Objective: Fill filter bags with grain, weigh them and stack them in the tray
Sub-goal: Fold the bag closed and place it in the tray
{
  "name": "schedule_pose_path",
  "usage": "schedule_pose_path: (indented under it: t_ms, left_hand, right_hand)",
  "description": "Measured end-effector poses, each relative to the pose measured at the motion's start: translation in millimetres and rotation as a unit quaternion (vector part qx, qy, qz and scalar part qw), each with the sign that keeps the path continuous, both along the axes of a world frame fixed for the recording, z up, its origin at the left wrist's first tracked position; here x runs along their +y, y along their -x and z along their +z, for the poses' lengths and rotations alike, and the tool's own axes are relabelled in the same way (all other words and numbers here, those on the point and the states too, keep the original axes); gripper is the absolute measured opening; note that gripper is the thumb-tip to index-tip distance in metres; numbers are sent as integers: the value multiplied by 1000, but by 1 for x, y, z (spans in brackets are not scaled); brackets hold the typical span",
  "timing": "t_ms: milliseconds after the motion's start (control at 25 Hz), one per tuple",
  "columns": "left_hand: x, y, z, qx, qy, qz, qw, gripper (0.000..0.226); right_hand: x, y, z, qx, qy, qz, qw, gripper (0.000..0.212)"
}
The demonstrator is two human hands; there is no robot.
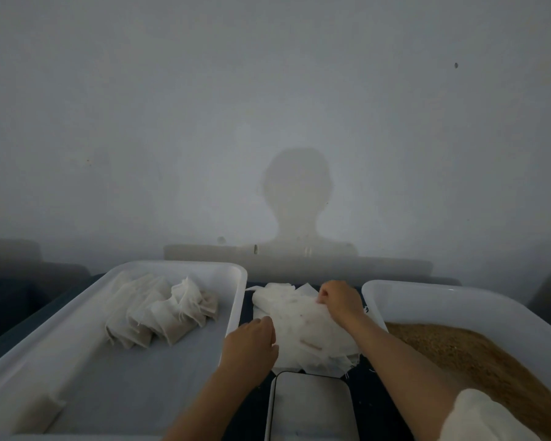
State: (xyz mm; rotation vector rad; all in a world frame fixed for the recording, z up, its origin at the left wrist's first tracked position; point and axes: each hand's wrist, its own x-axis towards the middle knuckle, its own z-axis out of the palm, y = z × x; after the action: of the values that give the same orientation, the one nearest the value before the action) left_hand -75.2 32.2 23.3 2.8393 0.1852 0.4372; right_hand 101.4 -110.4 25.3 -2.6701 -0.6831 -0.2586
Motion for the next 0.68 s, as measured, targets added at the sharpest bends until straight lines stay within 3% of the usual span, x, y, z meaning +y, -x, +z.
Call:
schedule_pose_path:
  t_ms: [120, 240, 360, 480, 520, 600, 680]
  left_hand:
    - [-1, -4, 5, 18, 72, -1, 997, 20]
    - [-6, -11, 8, 17, 244, -1, 970, 47]
    - [-20, -10, 19, 26, 522, -22, 852, 69]
    - [-32, 1, 21, 67, 687, -80, 719, 47]
    - [-36, 6, 19, 76, 705, -103, 698, 39]
    - [-44, 12, 15, 66, 673, -136, 724, 29]
    - [-52, 15, 12, 22, 602, -134, 787, 22]
  right_hand:
    - [-14, 16, 22, -8, -69, 9, 998, 32]
    - [-28, 41, 47, -19, -203, 39, 978, 29]
    - [-43, 78, 66, 110, -342, 158, 920, 28]
    - [-62, 108, 60, 247, -414, 207, 851, 26]
    - [-68, 115, 54, 274, -429, 198, 838, 26]
    - [-78, 124, 44, 263, -403, 149, 864, 27]
    - [-85, 128, 36, 150, -310, 87, 935, 20]
